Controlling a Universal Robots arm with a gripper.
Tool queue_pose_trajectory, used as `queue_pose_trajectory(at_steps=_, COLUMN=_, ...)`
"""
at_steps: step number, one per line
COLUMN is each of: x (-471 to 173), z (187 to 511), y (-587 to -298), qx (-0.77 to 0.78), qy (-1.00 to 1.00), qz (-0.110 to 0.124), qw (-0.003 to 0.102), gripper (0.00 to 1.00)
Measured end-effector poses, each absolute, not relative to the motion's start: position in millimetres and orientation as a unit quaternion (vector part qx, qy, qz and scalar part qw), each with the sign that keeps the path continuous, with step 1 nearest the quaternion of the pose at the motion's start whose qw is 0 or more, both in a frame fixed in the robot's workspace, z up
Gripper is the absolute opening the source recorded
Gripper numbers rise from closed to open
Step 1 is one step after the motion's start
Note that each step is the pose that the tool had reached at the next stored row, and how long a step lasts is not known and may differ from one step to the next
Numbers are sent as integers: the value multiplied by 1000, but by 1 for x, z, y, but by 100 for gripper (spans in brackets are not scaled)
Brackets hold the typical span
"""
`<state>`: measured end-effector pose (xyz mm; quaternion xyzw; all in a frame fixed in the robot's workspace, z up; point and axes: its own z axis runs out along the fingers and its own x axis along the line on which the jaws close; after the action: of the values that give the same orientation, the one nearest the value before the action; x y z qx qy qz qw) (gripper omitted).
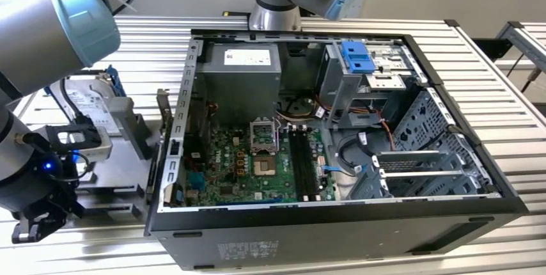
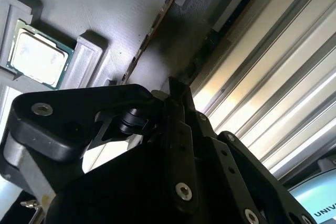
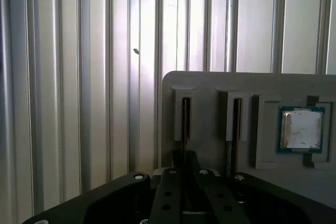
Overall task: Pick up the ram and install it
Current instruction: 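Press down the ram until it locks into place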
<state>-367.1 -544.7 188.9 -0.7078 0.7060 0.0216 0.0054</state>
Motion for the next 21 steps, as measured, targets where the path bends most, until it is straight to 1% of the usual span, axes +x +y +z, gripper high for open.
queue_pose_trajectory(at_steps=5, x=-367, z=190, y=-545, qx=-708, qy=706, qz=21, qw=6, gripper=0)
queue_pose_trajectory(at_steps=13, x=-367, z=218, y=-545, qx=-708, qy=706, qz=21, qw=5, gripper=0)
queue_pose_trajectory(at_steps=21, x=-367, z=231, y=-545, qx=-707, qy=707, qz=21, qw=6, gripper=0)
